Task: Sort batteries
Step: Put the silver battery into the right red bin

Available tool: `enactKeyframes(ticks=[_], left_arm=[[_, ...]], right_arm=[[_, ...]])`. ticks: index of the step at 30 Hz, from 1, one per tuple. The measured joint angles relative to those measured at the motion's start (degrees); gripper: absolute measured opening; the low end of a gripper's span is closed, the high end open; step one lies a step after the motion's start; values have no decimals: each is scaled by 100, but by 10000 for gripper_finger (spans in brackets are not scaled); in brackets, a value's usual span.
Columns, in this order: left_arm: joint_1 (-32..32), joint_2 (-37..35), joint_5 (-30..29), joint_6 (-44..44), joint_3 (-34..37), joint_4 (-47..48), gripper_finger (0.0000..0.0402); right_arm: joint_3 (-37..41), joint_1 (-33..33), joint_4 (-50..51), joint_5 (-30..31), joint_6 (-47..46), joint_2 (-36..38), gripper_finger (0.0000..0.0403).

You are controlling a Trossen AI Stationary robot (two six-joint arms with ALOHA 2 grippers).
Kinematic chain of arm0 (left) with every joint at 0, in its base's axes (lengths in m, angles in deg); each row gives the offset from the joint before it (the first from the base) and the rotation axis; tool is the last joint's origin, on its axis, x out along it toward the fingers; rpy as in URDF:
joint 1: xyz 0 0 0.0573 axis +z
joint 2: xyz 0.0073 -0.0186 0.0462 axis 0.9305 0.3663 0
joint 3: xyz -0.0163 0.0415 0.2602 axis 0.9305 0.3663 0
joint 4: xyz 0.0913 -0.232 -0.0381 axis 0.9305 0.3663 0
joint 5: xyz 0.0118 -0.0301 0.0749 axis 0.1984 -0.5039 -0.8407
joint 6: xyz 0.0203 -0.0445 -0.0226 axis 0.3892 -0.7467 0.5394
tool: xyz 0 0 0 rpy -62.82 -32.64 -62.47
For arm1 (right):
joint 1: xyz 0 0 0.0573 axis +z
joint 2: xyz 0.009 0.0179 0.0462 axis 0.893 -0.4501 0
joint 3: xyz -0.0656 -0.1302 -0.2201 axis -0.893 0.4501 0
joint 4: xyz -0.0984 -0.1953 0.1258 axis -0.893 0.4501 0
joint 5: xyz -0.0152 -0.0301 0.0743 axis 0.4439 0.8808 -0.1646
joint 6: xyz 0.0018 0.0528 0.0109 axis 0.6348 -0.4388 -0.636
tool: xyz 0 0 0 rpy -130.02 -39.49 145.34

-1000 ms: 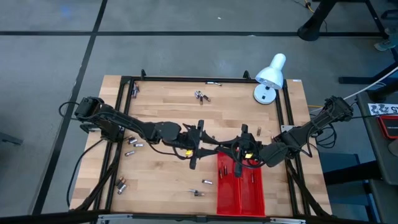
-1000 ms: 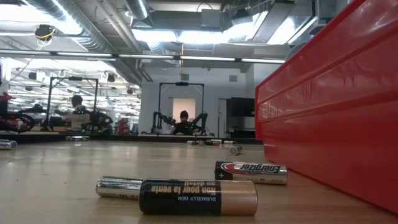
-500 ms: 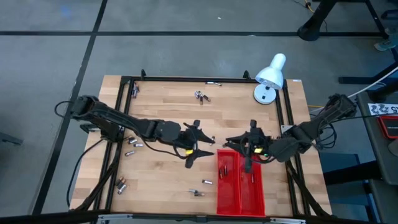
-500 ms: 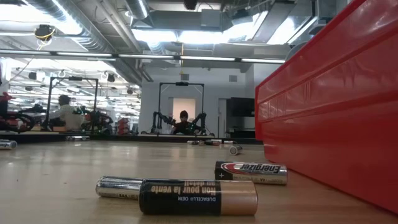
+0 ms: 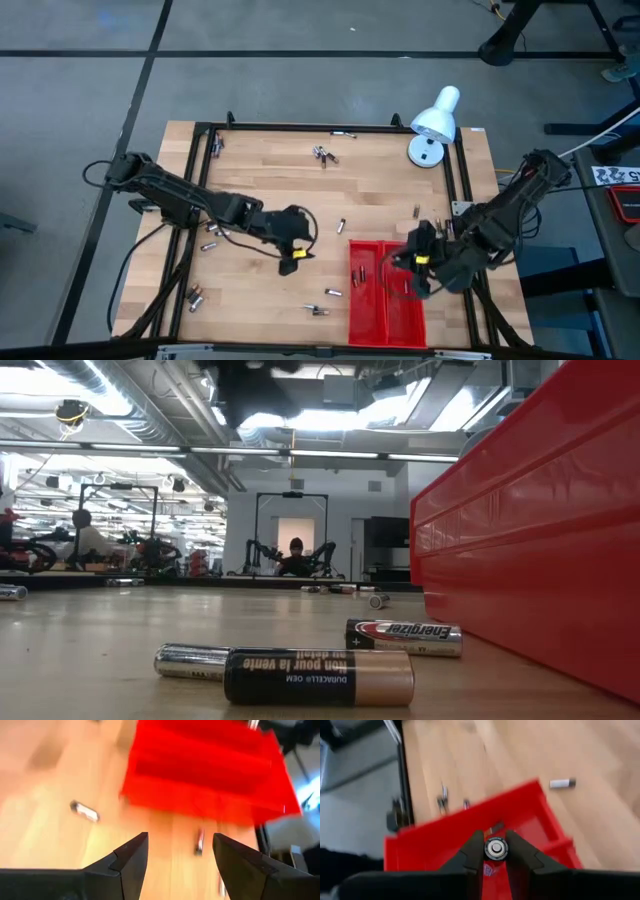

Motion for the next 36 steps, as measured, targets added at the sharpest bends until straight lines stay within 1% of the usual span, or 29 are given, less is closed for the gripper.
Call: enactKeyframes(ticks=[4, 10, 15, 20, 24, 27, 32, 36], left_arm=[[-261, 0, 0, 115, -2, 212, 210], [-540, 193, 2, 386, -2, 208, 210], [-772, 619, 2, 219, 0, 268, 210], [-971, 1113, 4, 73, 0, 247, 210], [-1085, 1418, 5, -164, 0, 170, 210], [-1166, 1549, 5, -342, 0, 48, 210], [-1252, 1587, 4, -521, 1, -18, 210], [-1246, 1587, 2, -622, 2, -33, 210]], right_arm=[[0, 217, 269, -229, -256, -349, 51], [0, 372, 354, -744, -284, -837, 51], [0, 370, 343, -1105, -286, -1111, 51], [5, 413, 343, -1152, -284, -1304, 52], [340, 523, 38, -1217, -319, -1367, 52], [725, 558, -399, -1426, -536, -1367, 52], [1174, 540, -1146, -1513, -573, -1367, 52], [1348, 540, -1318, -1502, -576, -1367, 55]])
